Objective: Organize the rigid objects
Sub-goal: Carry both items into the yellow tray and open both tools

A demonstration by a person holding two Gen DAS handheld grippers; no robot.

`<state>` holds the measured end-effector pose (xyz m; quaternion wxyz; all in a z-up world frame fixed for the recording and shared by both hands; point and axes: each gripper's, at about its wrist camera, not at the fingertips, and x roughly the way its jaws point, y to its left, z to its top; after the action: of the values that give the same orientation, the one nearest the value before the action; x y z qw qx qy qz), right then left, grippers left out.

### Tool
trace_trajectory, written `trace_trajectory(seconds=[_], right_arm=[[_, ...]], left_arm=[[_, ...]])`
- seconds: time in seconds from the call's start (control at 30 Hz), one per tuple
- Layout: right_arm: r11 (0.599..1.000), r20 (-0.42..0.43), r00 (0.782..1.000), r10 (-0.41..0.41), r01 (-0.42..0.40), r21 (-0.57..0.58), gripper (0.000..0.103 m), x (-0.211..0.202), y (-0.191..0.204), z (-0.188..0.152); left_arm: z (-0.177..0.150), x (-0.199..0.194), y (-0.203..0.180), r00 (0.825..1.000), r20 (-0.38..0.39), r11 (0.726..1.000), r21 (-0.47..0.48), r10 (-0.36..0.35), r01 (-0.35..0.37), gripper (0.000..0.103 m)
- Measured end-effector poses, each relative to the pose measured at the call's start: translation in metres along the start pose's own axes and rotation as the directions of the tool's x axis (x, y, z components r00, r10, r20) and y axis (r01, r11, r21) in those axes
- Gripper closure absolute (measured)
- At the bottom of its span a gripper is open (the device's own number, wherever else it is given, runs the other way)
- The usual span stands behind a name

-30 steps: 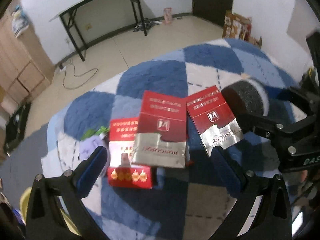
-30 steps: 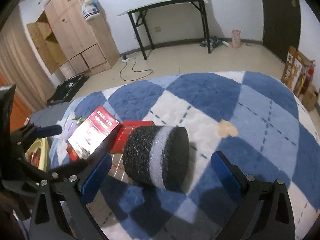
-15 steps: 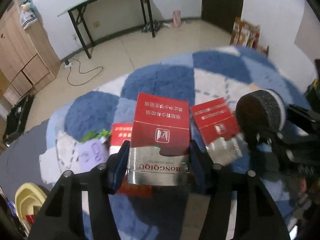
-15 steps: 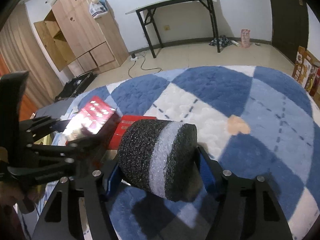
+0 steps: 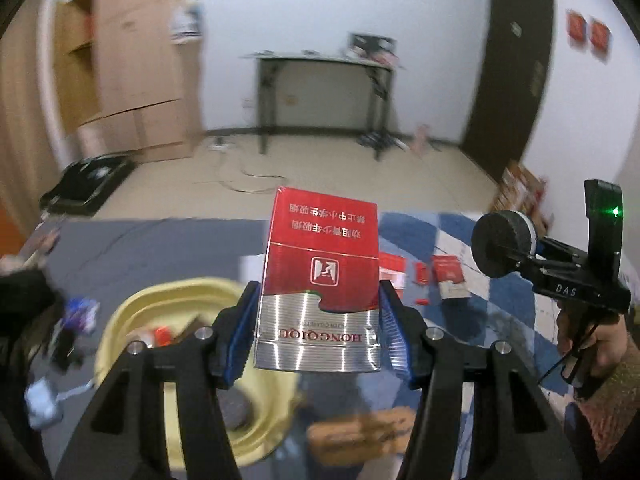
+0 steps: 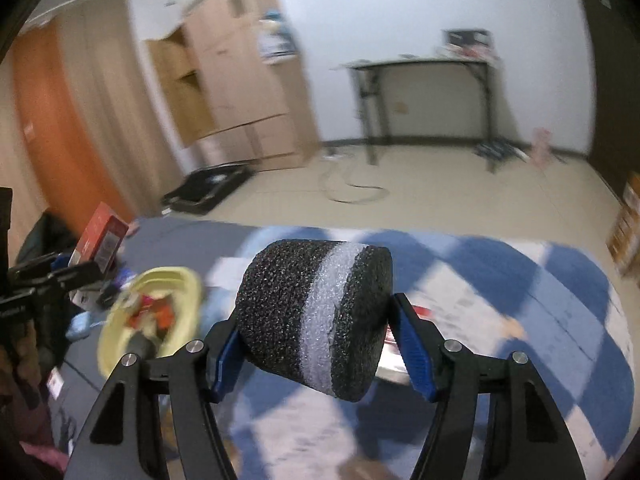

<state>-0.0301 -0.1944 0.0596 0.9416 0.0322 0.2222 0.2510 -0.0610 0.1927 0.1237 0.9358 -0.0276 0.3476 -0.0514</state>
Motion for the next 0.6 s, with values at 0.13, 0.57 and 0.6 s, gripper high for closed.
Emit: trace_trajectory(seconds=[0.13, 0.57, 0.6], right_arm=[[0.990, -0.008, 0.994, 0.106, -0.106, -0.091, 0.037, 0.005, 0.063, 0.011], [0.934, -0.258, 0.940, 0.221, -0.281, -0.222, 0.037, 0.145, 0.205, -0.012], [0.934, -0.269, 0.938, 0.218, -0.280, -0.220, 0.037, 0.157, 0.207, -0.011]], left_arm=[[-0.021, -0.024, 0.050, 0.998, -0.017, 0.994, -0.090, 0.067, -0.068, 0.044], [-0.110, 0.056, 0.158, 0.964, -0.238, 0.944, -0.272, 0.121, -0.186, 0.044], [-0.115, 0.060, 0.159, 0.961, -0.246, 0.944, -0.268, 0.127, -0.193, 0.044]])
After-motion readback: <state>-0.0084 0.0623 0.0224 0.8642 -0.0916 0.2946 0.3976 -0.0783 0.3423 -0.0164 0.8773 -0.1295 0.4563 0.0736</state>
